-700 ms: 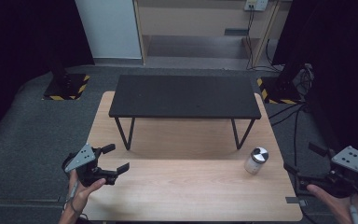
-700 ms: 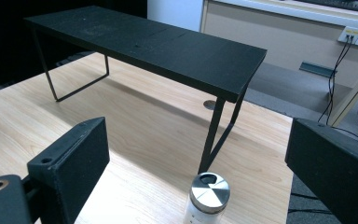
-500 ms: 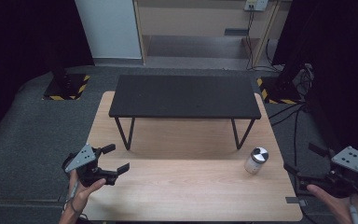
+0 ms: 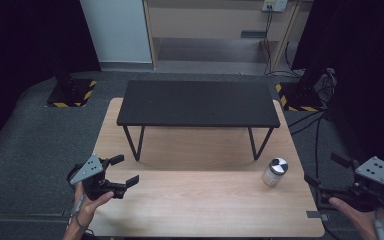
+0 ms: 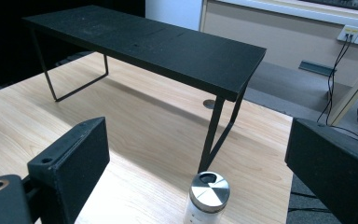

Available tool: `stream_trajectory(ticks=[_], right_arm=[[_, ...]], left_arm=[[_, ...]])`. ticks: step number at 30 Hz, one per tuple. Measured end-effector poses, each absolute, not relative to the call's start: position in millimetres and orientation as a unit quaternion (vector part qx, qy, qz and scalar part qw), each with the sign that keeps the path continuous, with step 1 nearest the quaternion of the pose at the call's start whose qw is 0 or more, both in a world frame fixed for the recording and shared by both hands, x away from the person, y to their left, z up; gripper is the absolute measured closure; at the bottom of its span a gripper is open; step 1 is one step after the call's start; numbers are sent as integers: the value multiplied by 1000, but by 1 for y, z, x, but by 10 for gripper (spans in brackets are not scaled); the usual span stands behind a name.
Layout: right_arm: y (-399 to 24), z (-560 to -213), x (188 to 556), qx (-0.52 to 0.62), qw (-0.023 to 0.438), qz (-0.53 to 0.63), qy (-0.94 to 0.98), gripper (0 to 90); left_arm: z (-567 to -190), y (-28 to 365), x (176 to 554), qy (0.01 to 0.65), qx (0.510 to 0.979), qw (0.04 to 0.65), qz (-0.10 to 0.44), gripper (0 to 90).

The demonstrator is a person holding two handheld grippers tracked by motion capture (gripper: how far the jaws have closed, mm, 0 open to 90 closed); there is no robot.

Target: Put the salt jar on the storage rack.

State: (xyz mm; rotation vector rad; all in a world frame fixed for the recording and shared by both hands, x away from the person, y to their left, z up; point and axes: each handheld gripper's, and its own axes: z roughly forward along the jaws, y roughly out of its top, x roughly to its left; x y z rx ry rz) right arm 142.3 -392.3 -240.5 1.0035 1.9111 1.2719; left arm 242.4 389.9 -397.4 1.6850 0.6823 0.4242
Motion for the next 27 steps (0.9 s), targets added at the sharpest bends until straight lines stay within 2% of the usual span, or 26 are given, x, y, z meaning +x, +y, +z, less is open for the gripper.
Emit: stream_trajectory(ticks=[27], right_arm=[[-393, -248, 151, 404, 307, 475, 720, 41]], left_arm=[[-397, 389, 243, 292, 728, 594, 181, 46]])
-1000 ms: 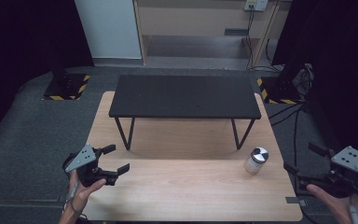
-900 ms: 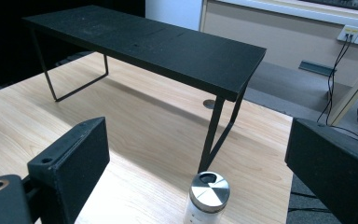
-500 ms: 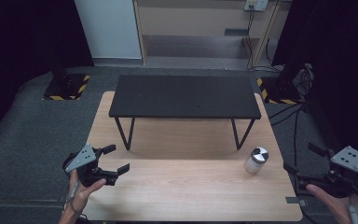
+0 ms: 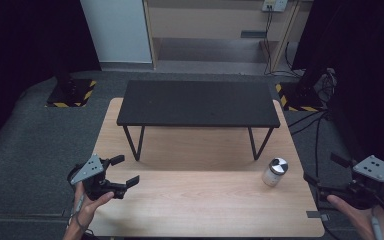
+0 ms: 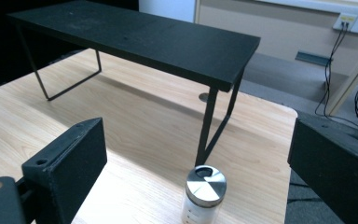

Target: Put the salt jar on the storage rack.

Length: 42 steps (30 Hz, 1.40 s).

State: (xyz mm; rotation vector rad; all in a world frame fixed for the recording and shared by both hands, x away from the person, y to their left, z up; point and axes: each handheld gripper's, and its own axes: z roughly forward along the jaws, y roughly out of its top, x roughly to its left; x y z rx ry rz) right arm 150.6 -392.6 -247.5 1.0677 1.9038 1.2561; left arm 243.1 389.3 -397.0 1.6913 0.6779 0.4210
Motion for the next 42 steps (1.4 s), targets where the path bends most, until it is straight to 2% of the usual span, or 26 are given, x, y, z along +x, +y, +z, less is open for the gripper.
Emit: stream_trajectory(ticks=[23, 42], right_arm=[[-388, -279, 184, 457, 295, 439, 715, 21], [-368, -317, 229, 475, 260, 396, 742, 26]], left_arm=[[-397, 389, 244, 291, 730, 592, 178, 45], [-396, 389, 244, 288, 731, 592, 177, 45]])
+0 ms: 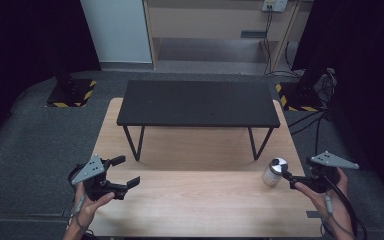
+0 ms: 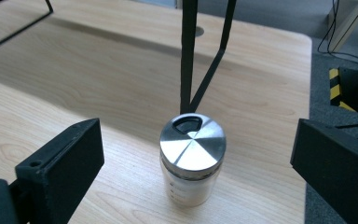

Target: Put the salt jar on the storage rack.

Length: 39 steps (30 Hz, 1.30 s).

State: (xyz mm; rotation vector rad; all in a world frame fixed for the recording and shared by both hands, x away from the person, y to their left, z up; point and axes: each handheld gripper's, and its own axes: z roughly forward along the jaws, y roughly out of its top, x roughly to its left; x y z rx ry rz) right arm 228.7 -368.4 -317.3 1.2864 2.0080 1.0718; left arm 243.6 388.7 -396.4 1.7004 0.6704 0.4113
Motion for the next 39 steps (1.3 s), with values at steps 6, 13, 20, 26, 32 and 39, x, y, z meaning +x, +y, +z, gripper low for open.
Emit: stream_trajectory(ticks=[6, 13, 20, 26, 32, 39], right_arm=[[-362, -333, 246, 479, 245, 382, 751, 37], [-357, -345, 263, 484, 235, 368, 758, 45], [-351, -352, 284, 483, 226, 355, 768, 114], [-353, -354, 289, 477, 220, 346, 777, 341], [-352, -352, 288, 485, 220, 346, 772, 343], [-350, -348, 286, 481, 224, 345, 774, 344]], left_arm=[[-396, 388, 244, 289, 732, 592, 176, 45], [-396, 388, 244, 288, 733, 590, 174, 45], [-397, 389, 243, 289, 732, 591, 175, 45], [-396, 389, 242, 288, 732, 592, 175, 45], [-396, 388, 243, 288, 732, 592, 175, 45], [-396, 388, 243, 288, 732, 592, 175, 45]])
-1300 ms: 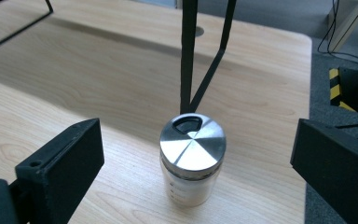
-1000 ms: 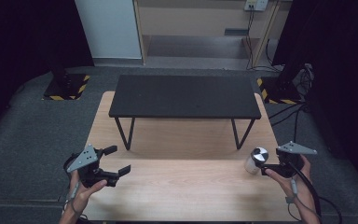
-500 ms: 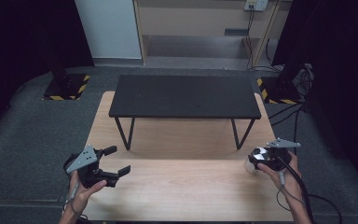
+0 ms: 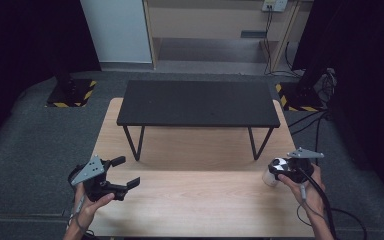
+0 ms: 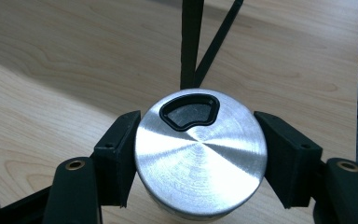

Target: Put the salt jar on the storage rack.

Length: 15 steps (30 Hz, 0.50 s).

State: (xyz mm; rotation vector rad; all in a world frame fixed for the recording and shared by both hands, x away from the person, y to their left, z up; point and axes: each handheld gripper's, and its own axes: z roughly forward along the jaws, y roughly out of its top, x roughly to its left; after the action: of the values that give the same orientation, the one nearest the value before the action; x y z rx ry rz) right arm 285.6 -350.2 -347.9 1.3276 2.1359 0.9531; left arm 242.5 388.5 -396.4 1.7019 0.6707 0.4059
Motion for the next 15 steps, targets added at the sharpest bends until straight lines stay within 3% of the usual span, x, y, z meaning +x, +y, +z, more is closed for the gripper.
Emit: stream_trajectory(ticks=[10, 15], right_arm=[[-351, -315, 272, 448, 225, 378, 778, 344], [-344, -275, 270, 411, 216, 385, 798, 344]], left_arm=[[-397, 390, 241, 291, 728, 596, 175, 45], [-397, 389, 240, 289, 728, 597, 175, 45]])
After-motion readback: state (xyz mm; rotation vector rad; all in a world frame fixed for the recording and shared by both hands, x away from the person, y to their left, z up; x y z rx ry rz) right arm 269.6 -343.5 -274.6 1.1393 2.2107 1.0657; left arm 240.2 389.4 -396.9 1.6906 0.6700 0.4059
